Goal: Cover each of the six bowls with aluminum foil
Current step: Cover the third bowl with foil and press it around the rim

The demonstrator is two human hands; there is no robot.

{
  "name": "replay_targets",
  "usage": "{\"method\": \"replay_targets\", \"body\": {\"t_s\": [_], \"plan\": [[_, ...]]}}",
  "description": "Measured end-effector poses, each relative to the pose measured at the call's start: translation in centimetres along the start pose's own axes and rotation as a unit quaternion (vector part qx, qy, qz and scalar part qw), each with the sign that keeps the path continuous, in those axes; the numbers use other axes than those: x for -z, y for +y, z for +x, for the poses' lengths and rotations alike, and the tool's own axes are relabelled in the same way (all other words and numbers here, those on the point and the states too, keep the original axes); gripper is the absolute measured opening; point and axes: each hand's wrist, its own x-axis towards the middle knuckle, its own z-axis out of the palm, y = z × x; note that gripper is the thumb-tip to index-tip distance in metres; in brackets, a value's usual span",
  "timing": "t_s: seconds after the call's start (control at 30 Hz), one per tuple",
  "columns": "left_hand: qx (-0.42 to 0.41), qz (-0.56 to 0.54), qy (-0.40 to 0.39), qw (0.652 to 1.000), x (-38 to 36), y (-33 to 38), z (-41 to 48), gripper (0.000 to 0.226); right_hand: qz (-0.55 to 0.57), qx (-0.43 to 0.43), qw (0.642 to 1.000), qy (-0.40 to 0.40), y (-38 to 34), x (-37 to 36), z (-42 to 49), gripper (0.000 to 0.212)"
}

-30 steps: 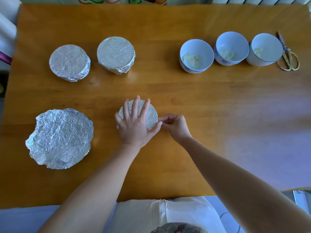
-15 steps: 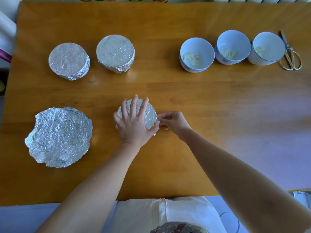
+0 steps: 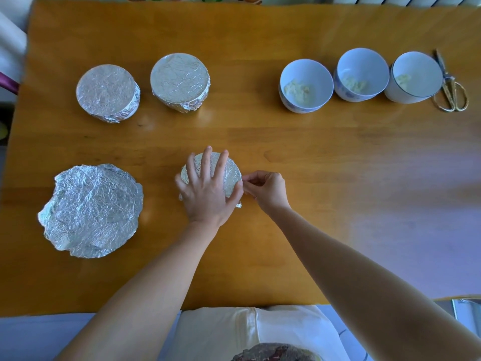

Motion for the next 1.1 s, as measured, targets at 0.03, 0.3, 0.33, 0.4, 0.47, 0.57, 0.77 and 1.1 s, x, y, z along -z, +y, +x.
{"method": "replay_targets", "body": {"t_s": [0.03,0.3,0.33,0.4,0.47,0.57,0.77,1.1], "plan": [[0.001,-0.001,-0.001,1.000,0.0,0.0,0.0,0.067,0.003,0.003,1.000,0.015,0.1,-0.3,-0.2,0.004],[0.013,0.006,-0.017,1.000,0.1,0.1,0.1,0.066,-0.011,0.040,0.998,0.049,0.5,-1.0,-1.7,0.013],[0.017,0.006,-0.018,1.000,0.1,0.2,0.0,0.066,-0.002,0.035,0.999,0.039,0.4,-1.0,-1.9,0.016],[0.028,0.005,-0.023,0.999,0.1,0.3,0.1,0.065,0.027,0.017,0.999,0.018,0.5,-1.1,-2.2,0.020],[0.036,-0.001,-0.023,0.999,0.2,0.4,0.1,0.064,0.042,0.008,0.999,-0.005,0.8,-1.1,-2.7,0.026],[0.044,-0.004,-0.020,0.999,0.1,0.5,0.2,0.063,0.054,0.008,0.997,-0.049,1.4,-1.3,-2.8,0.040],[0.134,-0.098,-0.020,0.986,0.6,1.5,0.3,0.069,0.015,0.036,0.995,-0.088,0.1,-1.2,-1.2,0.033],[0.224,-0.167,0.001,0.960,1.8,1.1,-1.8,0.084,-0.158,0.067,0.978,-0.122,-2.7,-1.2,2.7,0.033]]}}
